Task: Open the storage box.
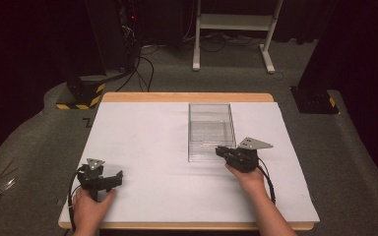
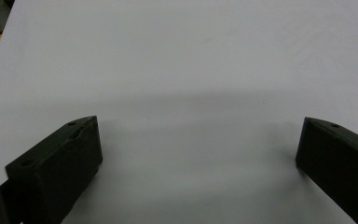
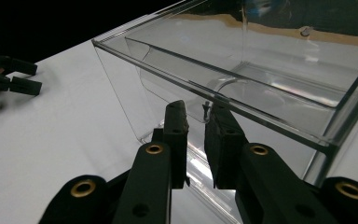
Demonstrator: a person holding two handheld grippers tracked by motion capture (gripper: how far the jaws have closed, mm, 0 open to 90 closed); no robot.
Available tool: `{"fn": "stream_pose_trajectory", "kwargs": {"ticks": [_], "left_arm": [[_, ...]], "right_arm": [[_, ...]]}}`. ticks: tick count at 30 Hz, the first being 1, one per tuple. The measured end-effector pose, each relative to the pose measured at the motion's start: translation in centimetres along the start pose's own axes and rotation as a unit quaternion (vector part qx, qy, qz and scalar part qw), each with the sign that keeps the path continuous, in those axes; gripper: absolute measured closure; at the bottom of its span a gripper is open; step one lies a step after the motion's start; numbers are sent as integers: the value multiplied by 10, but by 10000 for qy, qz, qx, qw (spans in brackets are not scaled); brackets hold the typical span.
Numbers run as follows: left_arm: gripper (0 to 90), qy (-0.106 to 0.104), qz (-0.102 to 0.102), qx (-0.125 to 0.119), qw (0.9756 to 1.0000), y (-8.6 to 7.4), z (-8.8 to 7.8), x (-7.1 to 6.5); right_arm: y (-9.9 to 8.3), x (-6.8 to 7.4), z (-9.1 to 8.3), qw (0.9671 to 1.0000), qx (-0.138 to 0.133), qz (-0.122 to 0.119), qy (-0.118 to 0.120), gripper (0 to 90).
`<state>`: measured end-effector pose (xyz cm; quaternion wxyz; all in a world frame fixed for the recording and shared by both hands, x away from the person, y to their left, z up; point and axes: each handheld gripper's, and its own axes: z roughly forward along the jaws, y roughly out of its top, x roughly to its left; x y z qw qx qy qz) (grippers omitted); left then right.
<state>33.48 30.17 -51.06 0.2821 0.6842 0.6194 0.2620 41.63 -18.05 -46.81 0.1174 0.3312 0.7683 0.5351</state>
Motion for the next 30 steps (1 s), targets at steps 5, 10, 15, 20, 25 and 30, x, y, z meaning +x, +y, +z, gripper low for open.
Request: {"fn": "stream_pose_trajectory", "kwargs": {"ticks": [5,10,15,20,25,30], "left_arm": [[4,0,2,0,10000,0,0,0],[4,1,2,0,10000,0,0,0],[4,1,1,0,10000,0,0,0],[4,0,0,-1,10000,0,0,0],[4,0,1,-1,10000,0,0,0],[4,0,0,-1,10000,0,0,0]], "right_arm": [[-1,-2,-2,10000,-16,24,46,815],[-1,-3,-4,10000,-35,16,49,838],[-2,-3,-5,10000,-25,21,33,830],[-2,-3,0,10000,6,24,21,694],[-1,0,3,9999,-76,-82,120,705],[-2,-6,2,9996,-145,17,246,780]]}}
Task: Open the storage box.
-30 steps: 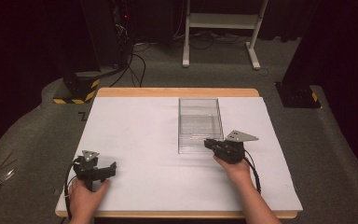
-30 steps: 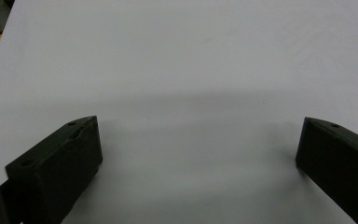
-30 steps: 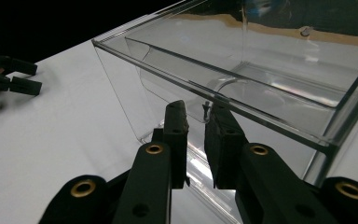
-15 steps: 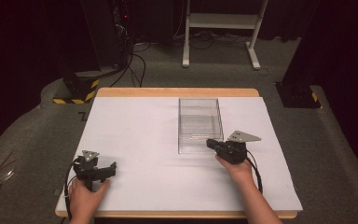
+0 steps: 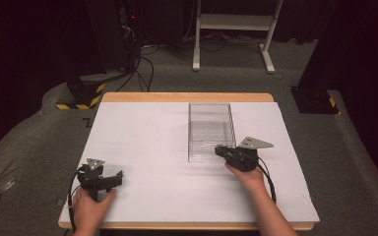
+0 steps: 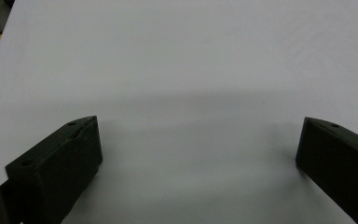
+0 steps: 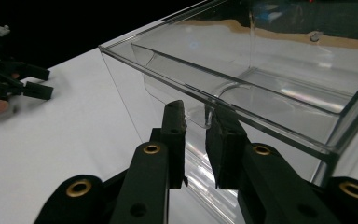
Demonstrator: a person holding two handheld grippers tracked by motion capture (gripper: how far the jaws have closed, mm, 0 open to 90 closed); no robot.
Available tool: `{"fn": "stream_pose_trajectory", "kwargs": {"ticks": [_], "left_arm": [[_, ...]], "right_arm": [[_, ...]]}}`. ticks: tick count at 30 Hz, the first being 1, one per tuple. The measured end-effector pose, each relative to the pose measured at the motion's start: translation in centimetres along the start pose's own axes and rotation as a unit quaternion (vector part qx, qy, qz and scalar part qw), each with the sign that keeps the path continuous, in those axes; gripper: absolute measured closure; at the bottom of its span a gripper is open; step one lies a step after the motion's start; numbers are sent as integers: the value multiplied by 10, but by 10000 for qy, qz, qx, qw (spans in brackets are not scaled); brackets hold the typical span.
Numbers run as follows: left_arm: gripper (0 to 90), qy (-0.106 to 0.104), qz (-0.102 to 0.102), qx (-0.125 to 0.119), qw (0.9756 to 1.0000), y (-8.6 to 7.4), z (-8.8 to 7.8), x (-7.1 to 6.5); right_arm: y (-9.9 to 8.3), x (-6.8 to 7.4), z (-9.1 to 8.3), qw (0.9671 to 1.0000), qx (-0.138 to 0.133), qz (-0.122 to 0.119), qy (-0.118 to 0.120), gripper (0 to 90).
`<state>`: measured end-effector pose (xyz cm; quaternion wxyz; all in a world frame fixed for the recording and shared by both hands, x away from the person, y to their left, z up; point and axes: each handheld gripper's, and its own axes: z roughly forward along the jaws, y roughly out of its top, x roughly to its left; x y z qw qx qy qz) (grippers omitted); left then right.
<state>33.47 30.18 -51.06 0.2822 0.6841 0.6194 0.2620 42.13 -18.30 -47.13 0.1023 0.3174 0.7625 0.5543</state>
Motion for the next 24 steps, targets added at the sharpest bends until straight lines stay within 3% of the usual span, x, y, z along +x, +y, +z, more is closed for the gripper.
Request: {"fn": "stream_pose_trajectory", "kwargs": {"ticks": [3,24], "left_arm": [[4,0,0,1,10000,0,0,0],[4,1,2,1,10000,0,0,0]], "right_arm": [[0,-1,-2,9999,11,-40,141,793],[-8,15,-17,9992,48,-190,340,821]]}}
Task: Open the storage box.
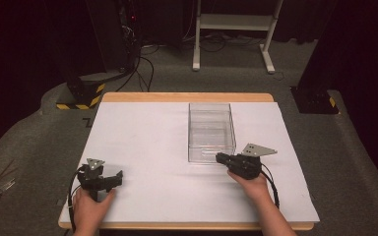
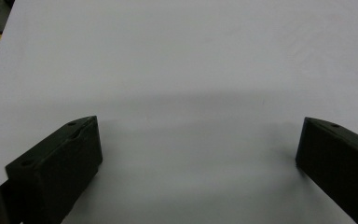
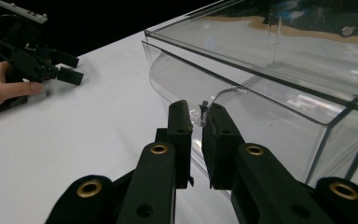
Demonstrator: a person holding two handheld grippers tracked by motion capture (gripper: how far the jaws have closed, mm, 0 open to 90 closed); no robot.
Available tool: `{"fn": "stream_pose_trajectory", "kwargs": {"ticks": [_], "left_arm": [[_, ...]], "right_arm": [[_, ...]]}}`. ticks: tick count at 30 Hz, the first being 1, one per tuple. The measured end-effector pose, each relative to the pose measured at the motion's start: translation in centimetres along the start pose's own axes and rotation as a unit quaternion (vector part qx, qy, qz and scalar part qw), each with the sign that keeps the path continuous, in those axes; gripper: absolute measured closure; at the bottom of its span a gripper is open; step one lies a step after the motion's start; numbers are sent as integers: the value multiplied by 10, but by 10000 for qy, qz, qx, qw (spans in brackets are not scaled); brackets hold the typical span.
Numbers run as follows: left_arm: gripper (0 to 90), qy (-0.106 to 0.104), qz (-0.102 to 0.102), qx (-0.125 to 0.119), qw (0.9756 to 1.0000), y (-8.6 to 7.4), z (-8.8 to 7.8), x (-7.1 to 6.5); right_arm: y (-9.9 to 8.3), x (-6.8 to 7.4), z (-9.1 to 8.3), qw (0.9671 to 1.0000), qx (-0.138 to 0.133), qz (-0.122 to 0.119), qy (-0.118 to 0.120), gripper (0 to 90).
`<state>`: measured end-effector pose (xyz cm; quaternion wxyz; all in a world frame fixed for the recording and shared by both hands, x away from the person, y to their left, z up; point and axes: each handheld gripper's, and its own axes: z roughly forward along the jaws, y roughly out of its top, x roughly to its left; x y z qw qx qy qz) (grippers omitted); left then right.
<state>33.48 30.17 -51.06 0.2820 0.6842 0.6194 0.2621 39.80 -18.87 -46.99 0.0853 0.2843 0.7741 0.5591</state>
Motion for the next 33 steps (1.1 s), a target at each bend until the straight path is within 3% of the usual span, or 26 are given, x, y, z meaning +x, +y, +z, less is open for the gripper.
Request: {"fn": "stream_pose_trajectory", "kwargs": {"ticks": [33], "left_arm": [[4,0,-2,0,10000,0,0,0]], "right_arm": [[-11,13,-16,9999,36,-74,150,831]]}}
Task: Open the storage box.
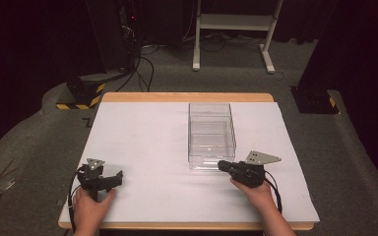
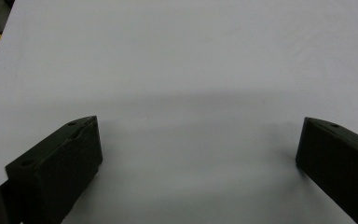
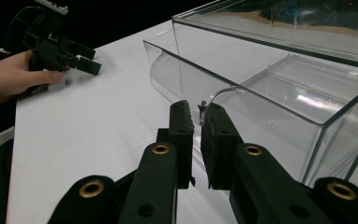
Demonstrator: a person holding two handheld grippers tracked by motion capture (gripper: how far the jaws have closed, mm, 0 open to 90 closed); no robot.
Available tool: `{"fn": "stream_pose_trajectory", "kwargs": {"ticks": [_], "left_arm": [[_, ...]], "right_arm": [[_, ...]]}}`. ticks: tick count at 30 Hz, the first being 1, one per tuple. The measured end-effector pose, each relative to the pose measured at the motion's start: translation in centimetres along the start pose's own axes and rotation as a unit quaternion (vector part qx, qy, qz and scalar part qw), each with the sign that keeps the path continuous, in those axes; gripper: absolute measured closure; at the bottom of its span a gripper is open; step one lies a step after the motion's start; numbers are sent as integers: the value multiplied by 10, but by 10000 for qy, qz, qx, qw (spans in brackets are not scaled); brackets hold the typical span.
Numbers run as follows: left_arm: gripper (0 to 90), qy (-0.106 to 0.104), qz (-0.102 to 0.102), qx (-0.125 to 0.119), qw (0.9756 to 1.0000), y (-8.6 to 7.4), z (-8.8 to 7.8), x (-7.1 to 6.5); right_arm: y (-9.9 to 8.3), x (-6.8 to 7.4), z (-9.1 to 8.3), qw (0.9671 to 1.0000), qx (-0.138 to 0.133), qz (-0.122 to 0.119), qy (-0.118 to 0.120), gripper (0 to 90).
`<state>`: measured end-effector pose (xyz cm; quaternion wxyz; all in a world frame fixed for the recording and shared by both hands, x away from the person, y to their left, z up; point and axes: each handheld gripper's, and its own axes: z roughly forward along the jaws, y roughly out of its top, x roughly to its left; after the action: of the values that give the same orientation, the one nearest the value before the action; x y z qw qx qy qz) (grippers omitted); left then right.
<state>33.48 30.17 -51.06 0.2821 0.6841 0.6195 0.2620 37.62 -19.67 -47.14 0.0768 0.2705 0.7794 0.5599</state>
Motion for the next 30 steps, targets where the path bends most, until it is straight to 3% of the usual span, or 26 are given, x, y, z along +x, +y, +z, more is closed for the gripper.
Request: {"fn": "stream_pose_trajectory", "kwargs": {"ticks": [30], "left_arm": [[4,-1,0,2,10000,0,0,0]], "right_arm": [[-11,21,-16,9999,-2,-80,85,842]]}}
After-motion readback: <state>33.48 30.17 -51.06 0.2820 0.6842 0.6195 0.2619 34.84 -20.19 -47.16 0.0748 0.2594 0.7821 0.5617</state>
